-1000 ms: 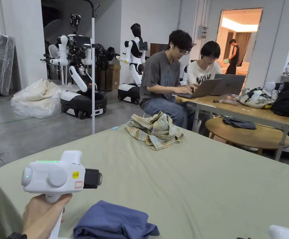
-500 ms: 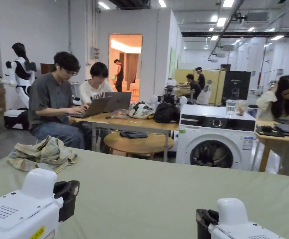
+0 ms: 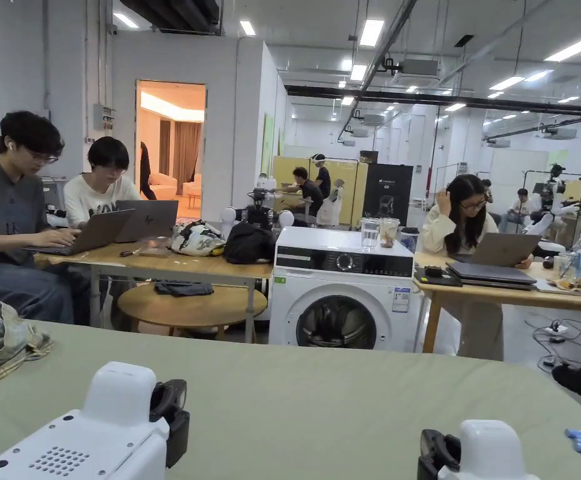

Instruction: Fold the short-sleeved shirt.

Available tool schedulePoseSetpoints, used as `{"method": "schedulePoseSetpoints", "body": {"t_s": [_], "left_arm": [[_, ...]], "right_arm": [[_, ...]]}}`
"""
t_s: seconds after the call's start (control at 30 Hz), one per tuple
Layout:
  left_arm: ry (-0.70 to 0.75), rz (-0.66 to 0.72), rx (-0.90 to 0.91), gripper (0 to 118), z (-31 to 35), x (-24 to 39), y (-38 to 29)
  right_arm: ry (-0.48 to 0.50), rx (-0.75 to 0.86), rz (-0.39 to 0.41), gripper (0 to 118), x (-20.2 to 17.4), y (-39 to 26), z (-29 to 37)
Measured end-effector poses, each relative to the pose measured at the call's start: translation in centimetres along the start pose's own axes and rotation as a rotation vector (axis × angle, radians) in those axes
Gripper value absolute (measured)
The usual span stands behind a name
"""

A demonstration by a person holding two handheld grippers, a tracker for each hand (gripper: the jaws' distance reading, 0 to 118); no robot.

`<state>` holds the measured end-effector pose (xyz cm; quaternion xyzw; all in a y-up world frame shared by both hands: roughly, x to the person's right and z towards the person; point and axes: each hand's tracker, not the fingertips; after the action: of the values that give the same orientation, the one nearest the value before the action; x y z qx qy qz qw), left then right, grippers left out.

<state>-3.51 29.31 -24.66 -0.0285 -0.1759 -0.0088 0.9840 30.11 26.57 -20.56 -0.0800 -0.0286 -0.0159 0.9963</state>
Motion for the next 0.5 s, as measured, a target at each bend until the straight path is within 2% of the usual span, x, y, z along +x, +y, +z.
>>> {"method": "schedulePoseSetpoints", "body": {"t_s": [0.23, 0.5], "left_arm": [[0.01, 0.018, -0.021, 0, 0.6, -1.1, -0.1], [0.027, 0.015, -0.027, 0, 0.7, -1.8, -0.1]], "right_arm": [[0.016, 0.016, -0.012, 0, -0.8, 0.0, 0.0], [-0.004, 0.025, 0.016, 0, -1.7, 0.2, 0.0]]}}
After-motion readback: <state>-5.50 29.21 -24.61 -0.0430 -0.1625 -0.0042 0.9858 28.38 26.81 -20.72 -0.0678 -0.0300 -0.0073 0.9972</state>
